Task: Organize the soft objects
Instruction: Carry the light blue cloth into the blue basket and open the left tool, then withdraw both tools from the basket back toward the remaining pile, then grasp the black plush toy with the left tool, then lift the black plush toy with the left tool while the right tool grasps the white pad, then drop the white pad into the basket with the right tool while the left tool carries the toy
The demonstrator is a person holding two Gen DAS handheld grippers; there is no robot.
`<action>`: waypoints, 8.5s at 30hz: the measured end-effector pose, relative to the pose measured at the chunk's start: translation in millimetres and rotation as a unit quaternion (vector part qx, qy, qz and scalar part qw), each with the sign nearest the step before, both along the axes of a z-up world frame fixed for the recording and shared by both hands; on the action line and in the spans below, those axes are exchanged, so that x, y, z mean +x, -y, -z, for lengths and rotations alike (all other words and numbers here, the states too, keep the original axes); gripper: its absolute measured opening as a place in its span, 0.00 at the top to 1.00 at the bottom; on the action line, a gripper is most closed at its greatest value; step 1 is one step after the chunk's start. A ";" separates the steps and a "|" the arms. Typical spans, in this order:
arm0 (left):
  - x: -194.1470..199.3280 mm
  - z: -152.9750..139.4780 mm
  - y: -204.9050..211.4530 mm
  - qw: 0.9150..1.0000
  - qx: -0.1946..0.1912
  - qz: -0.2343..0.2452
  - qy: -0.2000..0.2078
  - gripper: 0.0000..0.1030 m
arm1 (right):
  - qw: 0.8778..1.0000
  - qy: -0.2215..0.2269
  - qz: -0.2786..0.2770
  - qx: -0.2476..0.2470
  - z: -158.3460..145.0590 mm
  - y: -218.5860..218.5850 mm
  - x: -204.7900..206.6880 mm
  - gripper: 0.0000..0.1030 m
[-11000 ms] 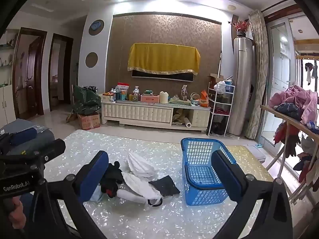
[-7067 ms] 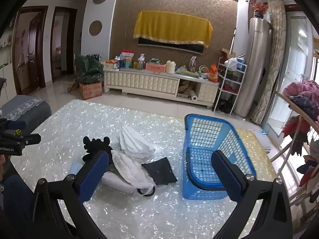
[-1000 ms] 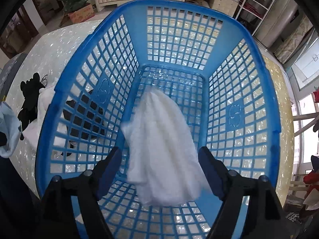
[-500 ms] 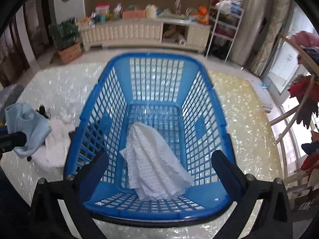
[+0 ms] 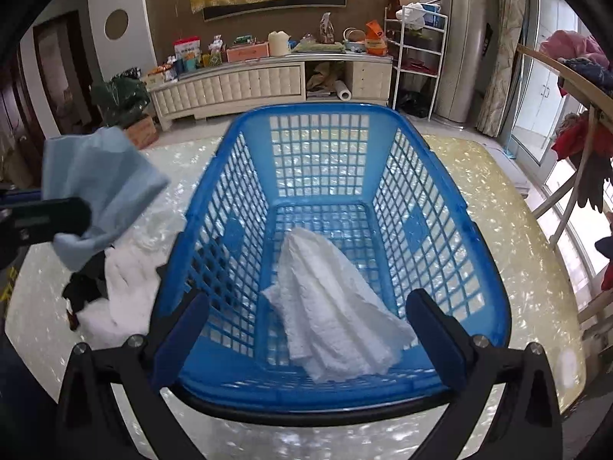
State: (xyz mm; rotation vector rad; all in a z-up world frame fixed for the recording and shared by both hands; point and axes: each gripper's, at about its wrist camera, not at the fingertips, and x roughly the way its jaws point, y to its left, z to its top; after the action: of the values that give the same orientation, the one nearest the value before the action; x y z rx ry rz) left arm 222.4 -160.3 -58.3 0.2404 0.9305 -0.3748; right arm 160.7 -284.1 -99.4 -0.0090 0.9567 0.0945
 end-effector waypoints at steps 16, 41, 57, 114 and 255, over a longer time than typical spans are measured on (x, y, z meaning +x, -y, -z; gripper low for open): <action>20.0 2.8 44.4 0.999 -0.013 0.050 -0.010 0.93 | 0.998 0.053 0.039 -0.009 -33.6 44.6 -16.5 0.00; 113.4 69.2 117.1 0.988 0.077 0.112 -0.068 0.93 | 0.997 0.033 0.063 0.007 4.7 71.9 -9.5 0.00; 118.9 62.2 107.0 0.988 0.107 0.110 -0.031 0.18 | 0.997 0.027 0.068 0.021 8.0 79.9 -2.5 0.00; -90.2 16.0 -210.7 0.988 -0.005 -0.155 0.023 0.00 | 0.995 0.037 -0.094 -0.001 -26.6 -111.1 -43.9 0.00; -94.9 35.2 -172.9 0.991 -0.011 -0.131 -0.014 0.69 | 0.983 0.003 -0.176 0.045 -21.4 -126.0 -33.1 0.87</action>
State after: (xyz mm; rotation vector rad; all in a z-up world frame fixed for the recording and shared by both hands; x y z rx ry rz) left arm 127.5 12.6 -93.6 0.0910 0.9725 -0.1451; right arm 127.6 -158.1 -78.0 -0.0954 0.9356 0.4634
